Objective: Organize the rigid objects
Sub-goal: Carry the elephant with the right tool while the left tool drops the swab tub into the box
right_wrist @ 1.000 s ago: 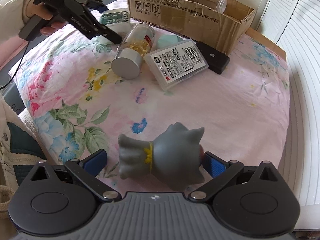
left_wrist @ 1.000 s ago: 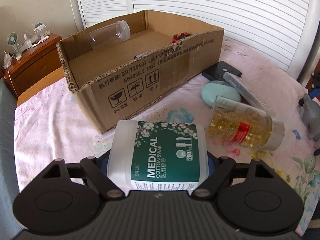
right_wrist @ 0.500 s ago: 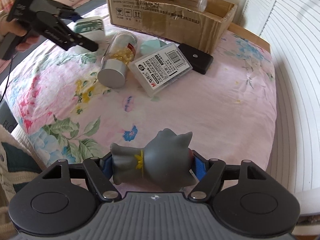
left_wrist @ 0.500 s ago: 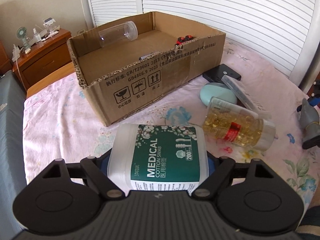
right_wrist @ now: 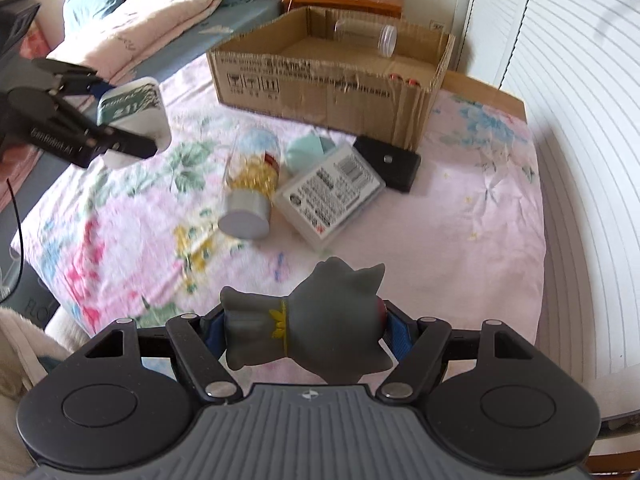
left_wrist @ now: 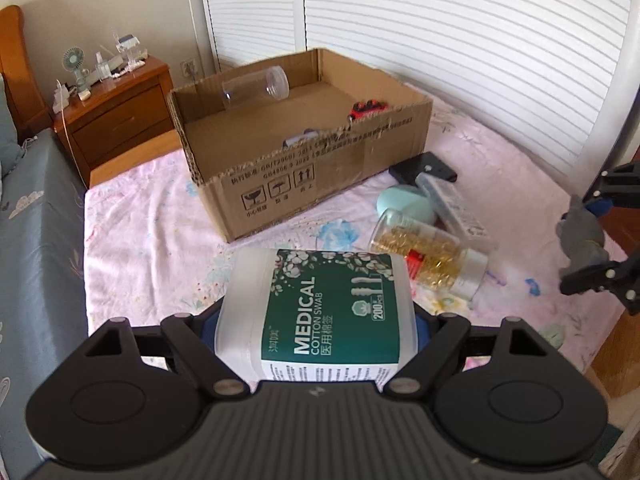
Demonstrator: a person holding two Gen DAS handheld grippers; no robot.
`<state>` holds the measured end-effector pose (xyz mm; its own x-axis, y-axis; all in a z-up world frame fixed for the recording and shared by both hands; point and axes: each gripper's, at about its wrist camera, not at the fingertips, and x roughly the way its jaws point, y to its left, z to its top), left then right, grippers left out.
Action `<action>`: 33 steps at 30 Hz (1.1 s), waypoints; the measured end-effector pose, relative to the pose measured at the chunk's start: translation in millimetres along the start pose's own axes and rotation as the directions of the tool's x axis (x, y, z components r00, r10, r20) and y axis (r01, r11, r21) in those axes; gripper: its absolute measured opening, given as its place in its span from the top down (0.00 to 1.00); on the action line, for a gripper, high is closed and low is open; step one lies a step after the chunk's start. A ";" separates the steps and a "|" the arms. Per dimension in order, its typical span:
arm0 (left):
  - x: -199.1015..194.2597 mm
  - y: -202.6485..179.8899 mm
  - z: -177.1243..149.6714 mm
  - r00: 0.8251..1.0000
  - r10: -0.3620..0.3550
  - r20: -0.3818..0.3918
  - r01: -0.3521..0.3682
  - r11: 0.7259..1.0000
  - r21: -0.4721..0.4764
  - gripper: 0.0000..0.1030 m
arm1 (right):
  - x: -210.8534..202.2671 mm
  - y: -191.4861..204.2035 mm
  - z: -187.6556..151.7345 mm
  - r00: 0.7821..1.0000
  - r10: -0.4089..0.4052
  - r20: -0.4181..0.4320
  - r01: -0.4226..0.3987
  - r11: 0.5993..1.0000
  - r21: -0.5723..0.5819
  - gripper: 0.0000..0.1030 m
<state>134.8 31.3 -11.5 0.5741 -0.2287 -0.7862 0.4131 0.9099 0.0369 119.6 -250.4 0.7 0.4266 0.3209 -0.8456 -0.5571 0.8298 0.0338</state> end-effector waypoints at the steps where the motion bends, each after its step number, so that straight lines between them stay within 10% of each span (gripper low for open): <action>1: -2.9 -1.3 1.5 1.000 0.003 0.006 -0.003 1.000 0.002 0.19 | -1.7 0.5 3.7 1.000 -0.001 0.007 0.001 1.000 0.002 0.25; 33: 37.6 27.9 126.1 0.991 0.094 0.097 -0.087 0.994 -0.070 0.19 | -1.5 -25.5 110.6 0.983 -0.006 0.182 -0.003 0.999 0.049 0.25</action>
<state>257.1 4.5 37.7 0.6764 -0.1746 -0.7155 0.3108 0.9484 0.0623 212.0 -221.6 60.0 0.5525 0.3936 -0.7347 -0.5227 0.8502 0.0624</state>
